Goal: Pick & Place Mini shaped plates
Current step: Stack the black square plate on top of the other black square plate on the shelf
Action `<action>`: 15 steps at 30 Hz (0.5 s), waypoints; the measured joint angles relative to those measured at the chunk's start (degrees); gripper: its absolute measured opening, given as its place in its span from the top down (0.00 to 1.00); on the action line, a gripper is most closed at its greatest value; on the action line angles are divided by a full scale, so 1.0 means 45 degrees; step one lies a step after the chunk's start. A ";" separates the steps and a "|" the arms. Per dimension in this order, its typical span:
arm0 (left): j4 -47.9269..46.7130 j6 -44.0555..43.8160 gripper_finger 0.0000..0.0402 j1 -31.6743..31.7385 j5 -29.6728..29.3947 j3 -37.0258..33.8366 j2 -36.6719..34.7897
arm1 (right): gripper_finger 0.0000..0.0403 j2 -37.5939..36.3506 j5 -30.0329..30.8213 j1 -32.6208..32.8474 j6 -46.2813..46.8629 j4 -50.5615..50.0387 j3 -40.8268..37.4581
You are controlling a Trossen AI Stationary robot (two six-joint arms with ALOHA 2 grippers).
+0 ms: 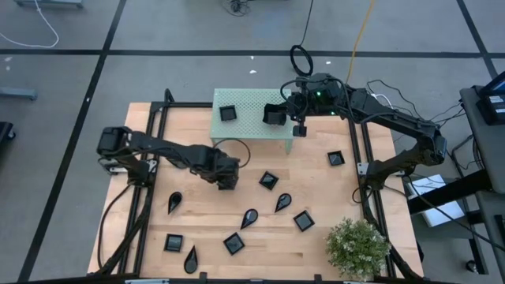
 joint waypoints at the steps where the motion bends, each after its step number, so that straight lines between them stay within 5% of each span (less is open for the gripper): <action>1: 0.0019 0.0117 0.63 -0.0014 0.0051 -0.0005 0.0225 | 0.84 0.0001 0.0000 0.0001 0.0004 0.0000 0.0000; 15: 0.0136 0.0861 0.63 0.0218 0.0096 -0.0005 0.1897 | 0.84 0.0002 0.0000 0.0000 0.0034 -0.0401 0.0000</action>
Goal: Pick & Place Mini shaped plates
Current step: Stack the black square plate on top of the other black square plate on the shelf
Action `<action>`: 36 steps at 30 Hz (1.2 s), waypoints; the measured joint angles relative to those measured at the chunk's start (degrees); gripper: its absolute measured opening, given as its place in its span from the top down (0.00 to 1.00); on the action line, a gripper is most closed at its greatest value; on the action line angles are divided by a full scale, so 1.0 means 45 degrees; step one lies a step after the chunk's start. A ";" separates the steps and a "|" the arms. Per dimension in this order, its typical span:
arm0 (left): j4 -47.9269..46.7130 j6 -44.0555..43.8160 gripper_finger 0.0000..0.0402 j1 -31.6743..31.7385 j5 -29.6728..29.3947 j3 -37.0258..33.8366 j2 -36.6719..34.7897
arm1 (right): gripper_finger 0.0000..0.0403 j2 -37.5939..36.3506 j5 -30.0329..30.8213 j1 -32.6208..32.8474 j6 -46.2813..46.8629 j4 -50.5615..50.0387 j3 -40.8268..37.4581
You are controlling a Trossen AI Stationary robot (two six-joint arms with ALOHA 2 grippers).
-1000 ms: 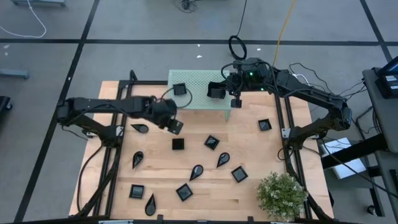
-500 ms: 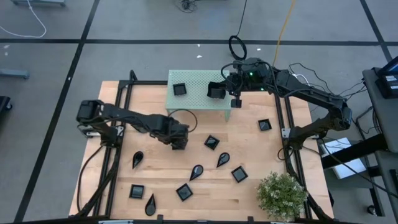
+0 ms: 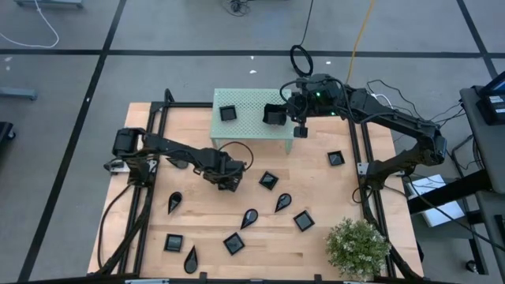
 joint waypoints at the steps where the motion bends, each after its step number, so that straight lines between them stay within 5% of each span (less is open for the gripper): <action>1: 0.0008 0.0085 0.63 0.0000 0.0041 0.0000 0.0061 | 0.84 -0.0001 0.0000 0.0000 0.0003 -0.0058 0.0000; 8: 0.0068 0.0444 0.67 0.0000 0.0145 0.0029 0.0221 | 0.84 0.0000 0.0005 0.0001 0.0006 -0.0187 0.0000; 16: -0.0013 0.0780 0.95 0.0000 0.1278 0.0008 0.0091 | 0.84 -0.0004 0.0005 0.0005 0.0010 -0.0183 0.0000; 19: -0.0041 0.0687 0.97 -0.0010 0.1502 -0.0045 -0.0313 | 0.84 -0.0002 0.0000 0.0005 0.0010 -0.0182 0.0000; 29: 0.0054 0.0102 0.99 0.0088 0.1060 -0.0049 -0.4291 | 0.84 0.0000 0.0002 0.0002 -0.0005 -0.0183 0.0000; 36: 0.1264 -0.0539 0.98 0.0691 -0.1431 -0.0029 -0.6912 | 0.84 0.0000 0.0005 0.0002 -0.0024 -0.0177 0.0000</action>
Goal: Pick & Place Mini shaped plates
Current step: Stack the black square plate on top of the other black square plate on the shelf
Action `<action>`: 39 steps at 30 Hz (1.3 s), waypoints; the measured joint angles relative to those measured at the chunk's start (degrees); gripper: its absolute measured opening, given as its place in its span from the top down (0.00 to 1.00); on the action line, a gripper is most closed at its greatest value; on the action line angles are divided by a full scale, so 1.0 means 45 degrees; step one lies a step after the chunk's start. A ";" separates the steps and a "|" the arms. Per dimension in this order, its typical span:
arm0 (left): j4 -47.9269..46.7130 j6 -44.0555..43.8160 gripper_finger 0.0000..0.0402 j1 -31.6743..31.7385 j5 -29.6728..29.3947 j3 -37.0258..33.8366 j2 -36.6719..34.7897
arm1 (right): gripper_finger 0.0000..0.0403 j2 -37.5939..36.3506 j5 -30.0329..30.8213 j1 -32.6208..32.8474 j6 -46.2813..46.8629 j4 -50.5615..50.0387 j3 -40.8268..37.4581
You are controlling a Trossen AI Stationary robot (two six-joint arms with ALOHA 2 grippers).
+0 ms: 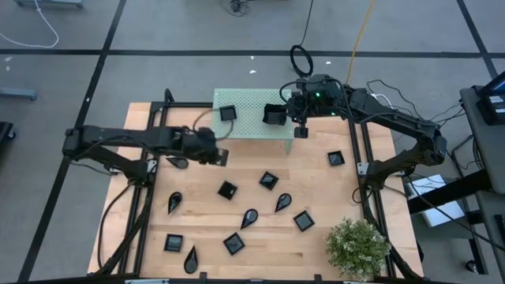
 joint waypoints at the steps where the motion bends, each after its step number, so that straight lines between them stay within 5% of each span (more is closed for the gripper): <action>1: 0.0187 0.0073 0.99 0.0075 -0.0151 0.0000 -0.0211 | 0.84 0.0000 0.0000 0.0002 0.0000 -0.0005 0.0000; 10: -0.0694 0.0203 0.90 -0.0268 0.0204 0.0015 0.0717 | 0.84 0.0000 -0.0004 0.0002 0.0038 -0.0141 0.0000; 24: -0.0801 0.2082 0.55 -0.0409 0.3682 0.0015 0.5588 | 0.84 -0.0005 0.0000 -0.0002 0.0005 -0.0194 0.0000; 32: -0.0137 0.2789 0.61 -0.0395 0.4076 0.0056 0.7312 | 0.84 -0.0005 -0.0003 -0.0002 0.0021 -0.0577 0.0000; 39: 0.0790 0.3359 0.80 -0.0399 0.4730 0.0063 0.7506 | 0.84 -0.0005 0.0000 -0.0001 0.0029 -0.0695 0.0000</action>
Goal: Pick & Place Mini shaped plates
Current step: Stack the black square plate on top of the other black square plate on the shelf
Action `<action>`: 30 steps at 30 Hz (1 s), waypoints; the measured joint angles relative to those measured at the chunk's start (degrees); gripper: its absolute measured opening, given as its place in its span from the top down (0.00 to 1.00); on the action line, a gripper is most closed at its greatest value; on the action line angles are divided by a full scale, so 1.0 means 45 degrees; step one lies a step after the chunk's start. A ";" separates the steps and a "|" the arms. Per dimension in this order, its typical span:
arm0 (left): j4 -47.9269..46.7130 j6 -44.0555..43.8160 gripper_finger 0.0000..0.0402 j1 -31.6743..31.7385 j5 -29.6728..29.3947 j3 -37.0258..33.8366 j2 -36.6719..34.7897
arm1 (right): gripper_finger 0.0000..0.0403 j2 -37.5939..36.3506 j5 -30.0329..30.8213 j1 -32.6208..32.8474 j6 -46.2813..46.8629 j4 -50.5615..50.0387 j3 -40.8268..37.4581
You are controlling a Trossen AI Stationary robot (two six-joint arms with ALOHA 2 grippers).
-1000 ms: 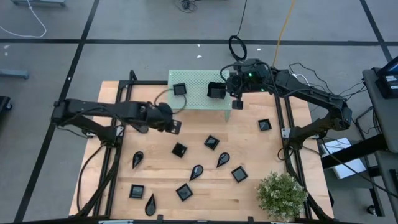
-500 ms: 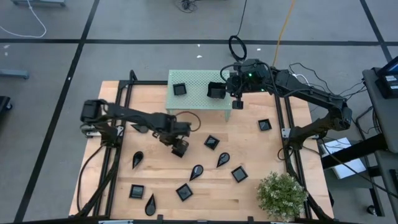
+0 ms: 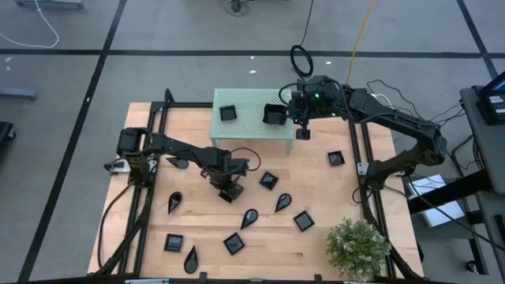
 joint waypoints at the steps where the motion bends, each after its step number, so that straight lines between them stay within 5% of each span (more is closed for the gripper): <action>1: 0.0016 0.0089 0.84 -0.0001 0.0143 0.0000 0.0000 | 0.84 0.0000 -0.0004 0.0003 0.0000 -0.0007 0.0000; 5: 0.0080 0.0170 0.98 -0.0001 0.0745 -0.0039 -0.0094 | 0.84 0.0000 -0.0004 0.0001 0.0001 -0.0066 0.0000; 16: 0.0238 -0.0696 0.98 0.0082 0.0633 -0.0073 -0.2836 | 0.84 0.0000 -0.0001 0.0003 0.0000 -0.0062 0.0000; 30: 0.0286 -0.1783 0.96 0.2328 -0.3045 -0.0063 -0.6933 | 0.84 0.0000 -0.0038 0.0009 -0.0280 0.0862 0.0000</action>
